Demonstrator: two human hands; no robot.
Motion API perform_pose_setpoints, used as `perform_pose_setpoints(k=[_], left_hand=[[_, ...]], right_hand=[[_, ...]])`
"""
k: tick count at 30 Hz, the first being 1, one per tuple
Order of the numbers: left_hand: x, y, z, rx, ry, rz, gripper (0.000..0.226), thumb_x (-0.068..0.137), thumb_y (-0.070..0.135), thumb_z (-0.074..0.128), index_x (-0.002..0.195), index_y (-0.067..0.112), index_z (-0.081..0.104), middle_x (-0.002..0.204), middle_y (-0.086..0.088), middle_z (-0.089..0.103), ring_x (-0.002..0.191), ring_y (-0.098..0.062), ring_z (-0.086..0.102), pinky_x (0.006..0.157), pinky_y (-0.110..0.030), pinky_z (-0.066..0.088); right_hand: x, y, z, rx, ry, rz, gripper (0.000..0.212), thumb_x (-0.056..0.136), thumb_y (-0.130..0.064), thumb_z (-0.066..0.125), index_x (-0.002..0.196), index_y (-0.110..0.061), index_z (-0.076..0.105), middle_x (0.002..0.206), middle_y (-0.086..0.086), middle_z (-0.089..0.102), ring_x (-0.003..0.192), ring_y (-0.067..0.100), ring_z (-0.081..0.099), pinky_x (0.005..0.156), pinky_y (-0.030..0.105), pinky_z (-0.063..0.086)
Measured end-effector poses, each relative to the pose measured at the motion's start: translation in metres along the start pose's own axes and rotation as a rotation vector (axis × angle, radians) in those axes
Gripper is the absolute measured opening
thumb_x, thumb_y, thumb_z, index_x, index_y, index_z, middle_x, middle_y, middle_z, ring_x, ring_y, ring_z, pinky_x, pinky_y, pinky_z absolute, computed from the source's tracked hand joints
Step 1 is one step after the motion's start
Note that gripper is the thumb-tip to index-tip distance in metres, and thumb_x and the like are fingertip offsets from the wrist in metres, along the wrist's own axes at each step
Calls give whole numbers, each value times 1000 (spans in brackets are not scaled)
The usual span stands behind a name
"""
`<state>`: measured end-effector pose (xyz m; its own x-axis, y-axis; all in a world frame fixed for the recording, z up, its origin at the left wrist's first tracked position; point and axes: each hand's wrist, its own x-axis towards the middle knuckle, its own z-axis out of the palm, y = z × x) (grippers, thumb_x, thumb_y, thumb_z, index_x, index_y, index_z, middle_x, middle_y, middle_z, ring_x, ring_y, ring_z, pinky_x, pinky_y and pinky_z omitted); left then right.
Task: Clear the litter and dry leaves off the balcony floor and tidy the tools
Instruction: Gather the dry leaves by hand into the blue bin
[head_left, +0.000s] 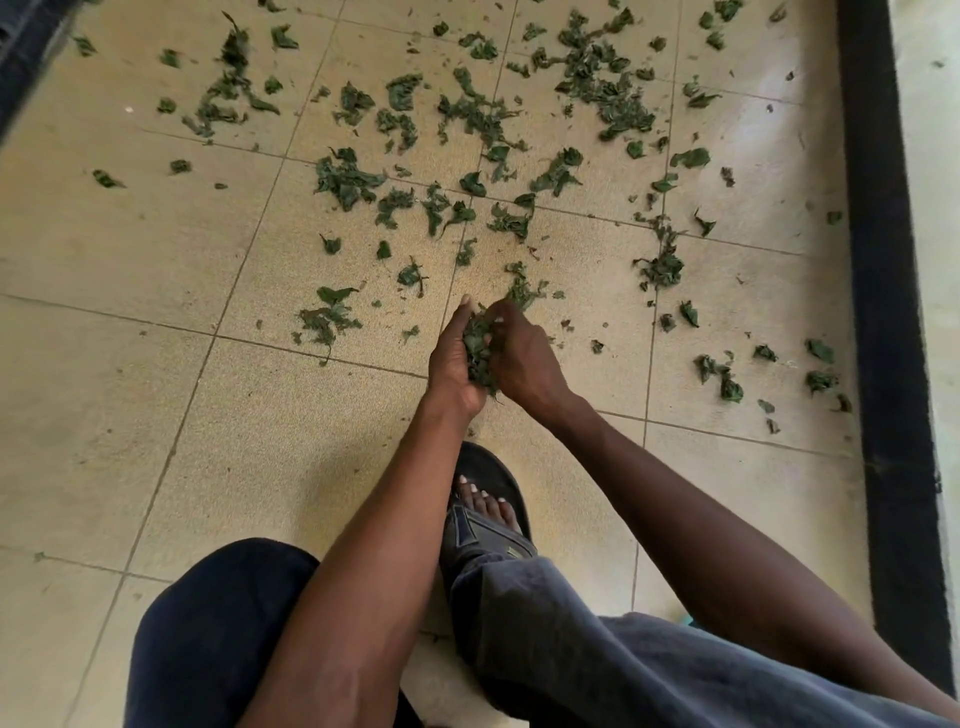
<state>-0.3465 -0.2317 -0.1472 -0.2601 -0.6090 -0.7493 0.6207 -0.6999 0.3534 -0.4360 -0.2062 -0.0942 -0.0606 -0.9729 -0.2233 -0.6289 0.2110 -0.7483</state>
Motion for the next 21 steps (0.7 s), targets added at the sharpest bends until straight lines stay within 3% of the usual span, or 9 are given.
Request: perform_pose_setpoints(k=[4, 7, 9, 10, 11, 13, 15, 18, 21], left_hand=[[-6, 4, 8, 49, -4, -35, 34, 83, 33, 73, 105, 7, 72, 114, -16, 69, 106, -31, 67, 95, -43, 52], [-6, 11, 8, 47, 68, -6, 18, 80, 21, 74, 92, 7, 74, 109, -15, 67, 85, -24, 62, 70, -34, 49], [-4, 18, 5, 14, 124, 29, 6, 82, 13, 70, 81, 8, 67, 85, -10, 64, 59, -14, 52, 48, -23, 39], [-3, 22, 4, -4, 138, 48, 8, 84, 9, 66, 77, 9, 61, 71, -6, 59, 48, -11, 46, 39, -19, 34], [-3, 28, 3, -17, 138, 62, 12, 85, 6, 62, 75, 9, 58, 63, -4, 55, 43, -9, 42, 35, -16, 31], [-4, 38, 1, -40, 128, 82, 17, 87, 3, 59, 72, 10, 55, 58, -1, 52, 42, -9, 41, 33, -14, 29], [-5, 43, -1, -51, 122, 92, 18, 87, 2, 59, 72, 11, 54, 58, -1, 52, 43, -9, 42, 33, -15, 29], [-5, 42, -1, -50, 136, 88, 18, 87, 2, 59, 73, 11, 54, 60, -1, 52, 46, -9, 42, 33, -16, 29], [-5, 36, 0, -53, 148, 67, 15, 85, 2, 62, 74, 11, 56, 63, -2, 52, 48, -10, 44, 33, -16, 30]], right_hand=[[14, 7, 5, -22, 171, 33, 21, 81, 5, 56, 94, -4, 70, 95, 4, 55, 90, 20, 53, 77, 33, 48], [30, 8, 3, -121, 45, 87, 15, 78, -2, 68, 88, -11, 74, 101, 3, 57, 101, 21, 51, 89, 38, 43], [39, 8, -12, 165, -220, 154, 11, 82, -6, 72, 93, -6, 74, 96, 2, 70, 89, 13, 64, 80, 31, 49], [42, 9, -19, 322, -255, 182, 16, 86, -10, 69, 100, -4, 73, 99, 3, 72, 86, 7, 66, 76, 24, 48], [44, 14, -26, 410, -154, 198, 23, 91, -15, 66, 110, -3, 70, 106, 5, 72, 88, 5, 65, 75, 21, 47], [47, 36, -31, 275, 300, 244, 39, 98, -26, 56, 129, -2, 58, 127, 11, 62, 108, 12, 58, 93, 24, 43], [45, 70, -26, 53, 538, 399, 54, 103, -36, 41, 140, 3, 40, 144, 20, 43, 133, 27, 39, 116, 40, 27], [34, 98, -4, -56, 445, 676, 74, 103, -50, 20, 153, 3, 5, 161, 22, 2, 149, 34, -1, 121, 44, -3], [29, 93, 29, -161, 284, 498, 76, 101, -55, 8, 153, -2, -7, 161, 18, -12, 149, 31, -13, 120, 43, -10]])
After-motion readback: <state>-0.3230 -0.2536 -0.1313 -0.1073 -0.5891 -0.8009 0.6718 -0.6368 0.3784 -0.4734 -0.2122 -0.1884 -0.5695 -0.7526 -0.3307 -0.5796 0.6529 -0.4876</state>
